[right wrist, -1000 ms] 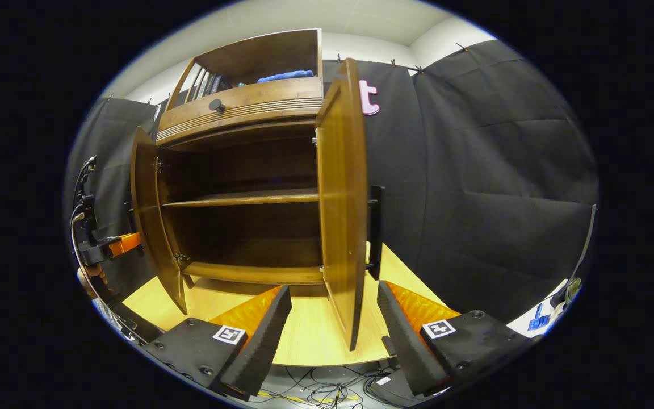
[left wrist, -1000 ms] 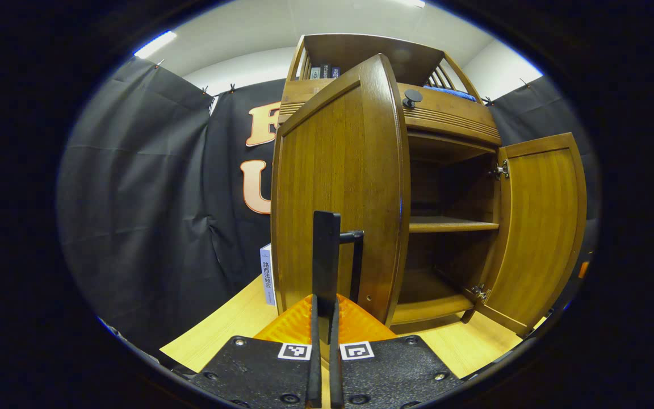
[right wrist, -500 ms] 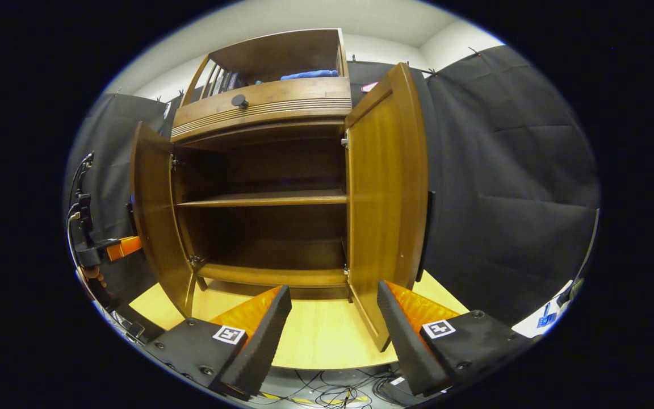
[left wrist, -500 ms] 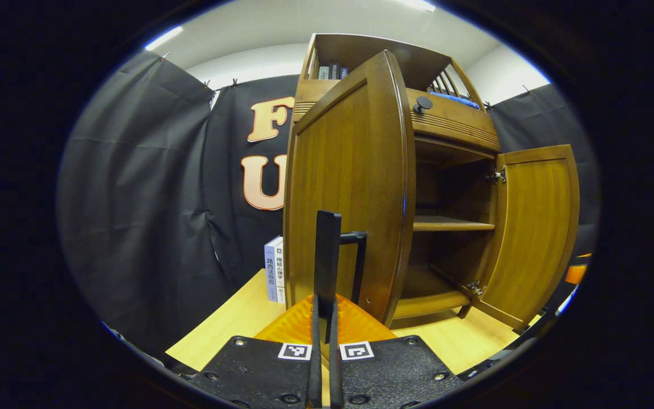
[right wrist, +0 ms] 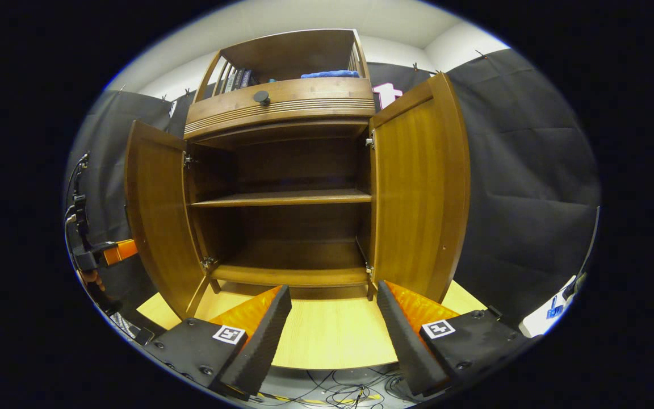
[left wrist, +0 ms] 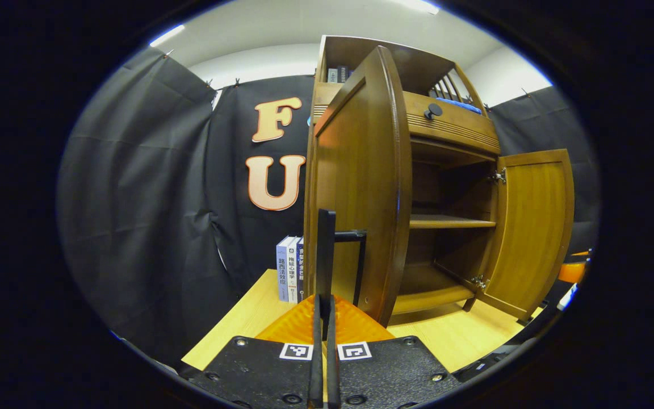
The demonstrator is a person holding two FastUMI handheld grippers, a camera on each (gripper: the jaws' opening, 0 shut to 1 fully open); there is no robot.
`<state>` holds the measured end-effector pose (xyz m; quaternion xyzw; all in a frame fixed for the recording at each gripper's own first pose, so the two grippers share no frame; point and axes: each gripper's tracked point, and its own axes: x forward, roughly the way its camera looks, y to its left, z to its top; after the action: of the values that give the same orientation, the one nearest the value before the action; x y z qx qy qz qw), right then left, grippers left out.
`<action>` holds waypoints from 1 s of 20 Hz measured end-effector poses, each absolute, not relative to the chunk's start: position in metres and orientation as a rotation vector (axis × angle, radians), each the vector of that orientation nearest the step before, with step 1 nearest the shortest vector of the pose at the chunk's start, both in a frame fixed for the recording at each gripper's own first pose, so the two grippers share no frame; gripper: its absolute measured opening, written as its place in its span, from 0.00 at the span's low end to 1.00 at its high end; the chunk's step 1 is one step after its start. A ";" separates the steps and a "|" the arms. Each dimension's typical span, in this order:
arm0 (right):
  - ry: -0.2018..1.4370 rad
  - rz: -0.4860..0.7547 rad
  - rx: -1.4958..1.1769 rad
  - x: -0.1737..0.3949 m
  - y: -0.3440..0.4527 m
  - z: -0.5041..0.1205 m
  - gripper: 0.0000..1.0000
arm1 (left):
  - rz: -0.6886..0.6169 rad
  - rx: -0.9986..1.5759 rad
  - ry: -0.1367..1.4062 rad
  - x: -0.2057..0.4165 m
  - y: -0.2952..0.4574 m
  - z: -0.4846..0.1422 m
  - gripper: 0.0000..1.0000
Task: Open the right door of the double-door shoe cabinet with the right hand, and open the left door with the left hand.
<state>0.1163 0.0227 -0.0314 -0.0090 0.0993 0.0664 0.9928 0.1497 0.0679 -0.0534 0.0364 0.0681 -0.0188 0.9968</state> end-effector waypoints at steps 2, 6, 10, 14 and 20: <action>0.196 0.129 -0.022 0.113 0.029 -0.031 0.89 | -0.060 0.070 0.159 0.144 0.069 -0.061 0.05; 0.187 0.119 -0.032 0.104 0.036 -0.029 0.89 | -0.027 0.022 0.186 0.131 0.093 -0.072 0.02; 0.185 0.115 -0.034 0.091 0.040 -0.027 0.89 | -0.031 0.019 0.176 0.115 0.101 -0.056 0.00; 0.183 0.107 -0.037 0.080 0.042 -0.026 0.89 | -0.048 0.038 0.163 0.093 0.096 -0.036 0.05; 0.184 0.083 -0.058 0.073 0.040 -0.018 0.89 | -0.045 0.021 0.200 0.055 0.075 -0.018 0.22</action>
<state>0.0728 0.0399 -0.0178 -0.0288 0.0916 0.0412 0.9945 0.0550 0.0753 -0.0177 0.0104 0.0998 -0.0224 0.9947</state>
